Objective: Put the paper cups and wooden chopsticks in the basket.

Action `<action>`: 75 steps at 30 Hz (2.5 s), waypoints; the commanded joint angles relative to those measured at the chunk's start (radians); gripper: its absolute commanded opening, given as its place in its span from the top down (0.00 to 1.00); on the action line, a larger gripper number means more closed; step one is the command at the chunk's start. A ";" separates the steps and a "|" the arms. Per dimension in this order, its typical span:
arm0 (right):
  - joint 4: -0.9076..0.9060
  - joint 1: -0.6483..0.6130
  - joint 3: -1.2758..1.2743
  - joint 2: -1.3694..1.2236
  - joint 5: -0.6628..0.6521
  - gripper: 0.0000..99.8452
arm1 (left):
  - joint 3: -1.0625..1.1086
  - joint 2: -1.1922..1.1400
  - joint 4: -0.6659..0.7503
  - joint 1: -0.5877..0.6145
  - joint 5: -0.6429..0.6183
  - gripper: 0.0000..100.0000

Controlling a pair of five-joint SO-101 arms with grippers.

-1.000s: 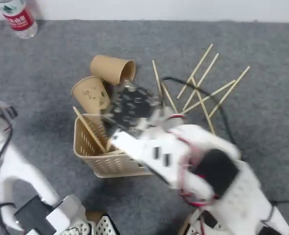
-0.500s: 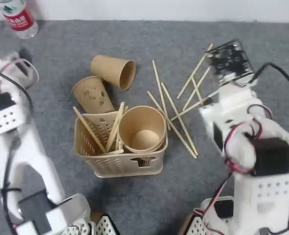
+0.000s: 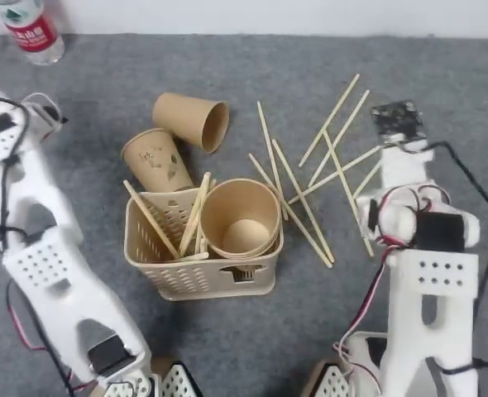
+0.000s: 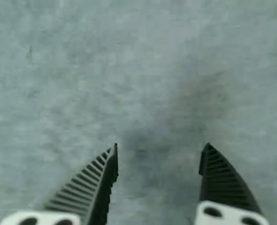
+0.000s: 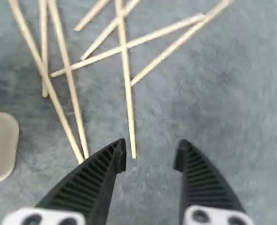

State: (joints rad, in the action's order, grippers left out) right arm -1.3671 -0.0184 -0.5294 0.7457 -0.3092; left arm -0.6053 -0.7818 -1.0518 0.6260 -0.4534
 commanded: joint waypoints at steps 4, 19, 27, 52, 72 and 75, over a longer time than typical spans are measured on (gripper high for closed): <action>-0.255 -0.309 0.496 0.035 -0.104 0.86 | -0.932 -0.420 -0.543 0.063 0.143 0.73; -0.429 -0.753 0.832 -0.257 0.003 0.83 | -1.073 -0.706 -0.482 0.086 0.143 0.73; -0.427 -0.734 0.740 -0.360 0.012 0.83 | -1.073 -0.715 -0.483 0.092 0.143 0.73; -0.427 -0.604 0.802 -0.367 0.012 0.83 | -1.064 -0.299 -0.709 0.077 0.219 0.73; -0.412 -0.604 0.563 -0.369 0.012 0.83 | -0.165 0.301 -0.706 -0.015 0.336 0.73; -0.392 -0.604 0.539 -0.369 0.012 0.83 | -0.015 0.347 -0.706 -0.046 0.381 0.73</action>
State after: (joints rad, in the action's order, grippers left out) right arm -1.7568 -0.6322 0.0199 0.3468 -0.3015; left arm -0.7848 -0.5531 -1.7331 0.6183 -0.1281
